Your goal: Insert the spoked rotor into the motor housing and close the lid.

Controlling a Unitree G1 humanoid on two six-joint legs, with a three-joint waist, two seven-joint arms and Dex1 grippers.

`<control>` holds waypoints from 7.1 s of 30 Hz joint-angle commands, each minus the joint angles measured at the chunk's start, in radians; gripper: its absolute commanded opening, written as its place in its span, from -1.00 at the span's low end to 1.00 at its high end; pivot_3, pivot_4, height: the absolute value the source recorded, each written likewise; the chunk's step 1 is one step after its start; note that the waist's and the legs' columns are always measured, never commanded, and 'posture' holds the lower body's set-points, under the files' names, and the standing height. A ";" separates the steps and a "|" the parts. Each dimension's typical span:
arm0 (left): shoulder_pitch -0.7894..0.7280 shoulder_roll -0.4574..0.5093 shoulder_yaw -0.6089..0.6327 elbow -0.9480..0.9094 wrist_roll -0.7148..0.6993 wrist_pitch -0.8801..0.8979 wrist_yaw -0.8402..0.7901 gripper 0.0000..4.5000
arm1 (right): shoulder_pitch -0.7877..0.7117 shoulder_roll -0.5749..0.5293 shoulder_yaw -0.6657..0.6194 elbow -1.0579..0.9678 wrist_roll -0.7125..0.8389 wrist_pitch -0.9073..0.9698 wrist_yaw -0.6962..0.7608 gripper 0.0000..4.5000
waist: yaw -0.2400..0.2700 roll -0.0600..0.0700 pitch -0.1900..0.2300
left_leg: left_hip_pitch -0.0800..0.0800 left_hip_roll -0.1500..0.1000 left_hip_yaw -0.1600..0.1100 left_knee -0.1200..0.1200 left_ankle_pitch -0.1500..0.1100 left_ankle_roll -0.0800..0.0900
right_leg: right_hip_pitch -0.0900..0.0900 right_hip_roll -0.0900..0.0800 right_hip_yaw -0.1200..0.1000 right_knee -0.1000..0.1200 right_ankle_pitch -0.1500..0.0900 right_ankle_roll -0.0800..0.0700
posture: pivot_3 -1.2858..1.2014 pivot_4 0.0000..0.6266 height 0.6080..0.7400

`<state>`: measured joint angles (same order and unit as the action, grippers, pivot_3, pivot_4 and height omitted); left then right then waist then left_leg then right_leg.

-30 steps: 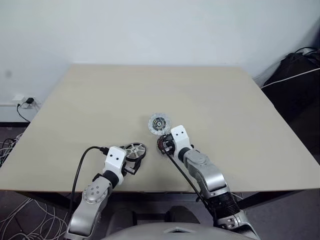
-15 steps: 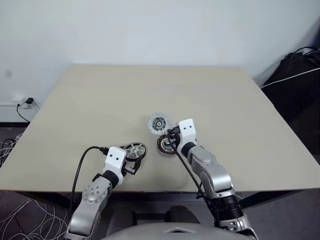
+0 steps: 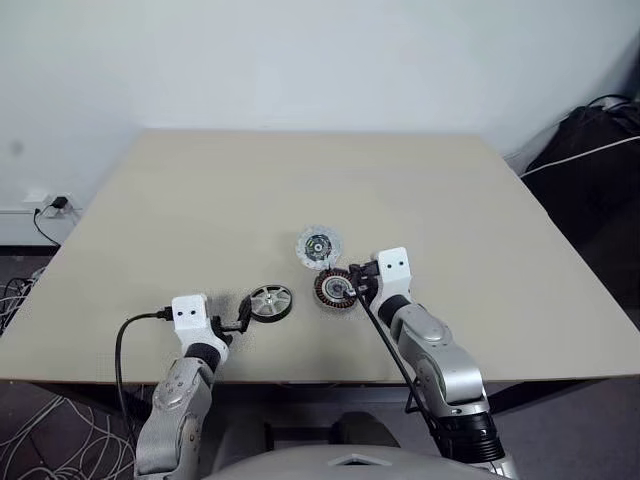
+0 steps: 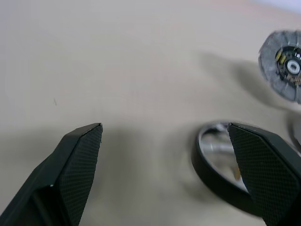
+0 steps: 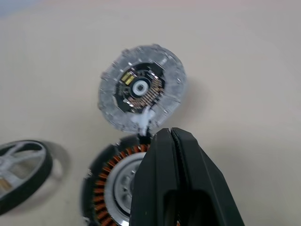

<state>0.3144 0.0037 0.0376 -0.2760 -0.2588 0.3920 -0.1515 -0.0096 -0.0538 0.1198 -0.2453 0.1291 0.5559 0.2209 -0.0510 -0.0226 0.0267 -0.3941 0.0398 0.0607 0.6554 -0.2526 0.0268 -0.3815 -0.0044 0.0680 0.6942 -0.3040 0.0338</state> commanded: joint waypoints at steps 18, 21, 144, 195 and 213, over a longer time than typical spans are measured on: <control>-0.108 -0.093 0.130 -0.036 -0.444 0.336 0.021 1.00 | 0.254 -0.253 0.010 -0.290 0.165 0.035 0.209 -0.97 | 0.006 -0.002 0.000 | 0.001 -0.002 -0.002 0.007 -0.001 0.003 | 0.000 -0.005 0.000 0.000 -0.005 0.001 | 0.03 -1.00 1.00; -0.124 -0.107 0.145 -0.022 -0.504 0.374 0.050 1.00 | 0.275 -0.286 0.019 -0.299 0.160 0.038 0.219 -0.97 | 0.014 -0.003 -0.001 | 0.000 -0.003 -0.002 0.007 -0.001 0.004 | 0.000 -0.005 0.000 -0.001 -0.005 0.002 | 0.03 -1.00 1.00; -0.444 -0.203 -0.079 0.308 -0.896 0.297 -0.144 -0.87 | 0.367 -0.263 0.043 -0.303 0.115 0.002 0.141 -1.00 | 0.027 -0.001 -0.002 | -0.006 -0.012 -0.004 0.007 -0.004 0.014 | 0.004 -0.007 0.001 -0.016 0.004 0.006 | 0.03 -1.00 1.00; -0.695 -0.297 -0.179 0.667 -0.648 0.255 -0.226 -0.87 | 0.390 -0.237 0.054 -0.332 0.103 -0.010 0.082 -1.00 | 0.028 -0.001 -0.002 | -0.009 -0.013 -0.003 0.009 -0.004 0.017 | 0.006 -0.006 0.000 -0.016 0.005 0.008 | 0.03 -1.00 1.00; -0.619 -0.274 -0.120 0.680 -0.570 0.294 -0.229 -0.87 | 0.373 -0.243 0.051 -0.290 0.104 -0.042 0.100 -1.00 | 0.030 -0.001 -0.002 | -0.009 -0.013 -0.003 0.009 -0.004 0.017 | 0.006 -0.006 0.000 -0.016 0.006 0.010 | 0.03 -1.00 1.00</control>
<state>-0.4130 -0.1728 -0.0609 0.4342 -0.8304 0.6823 -0.3700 0.3755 -0.2948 0.1791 -0.5193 0.2332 0.5335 0.3145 -0.0207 -0.0231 0.0245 -0.4034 0.0265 0.0573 0.6644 -0.2566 0.0437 -0.3756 -0.0106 0.0684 0.6778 -0.2980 0.0438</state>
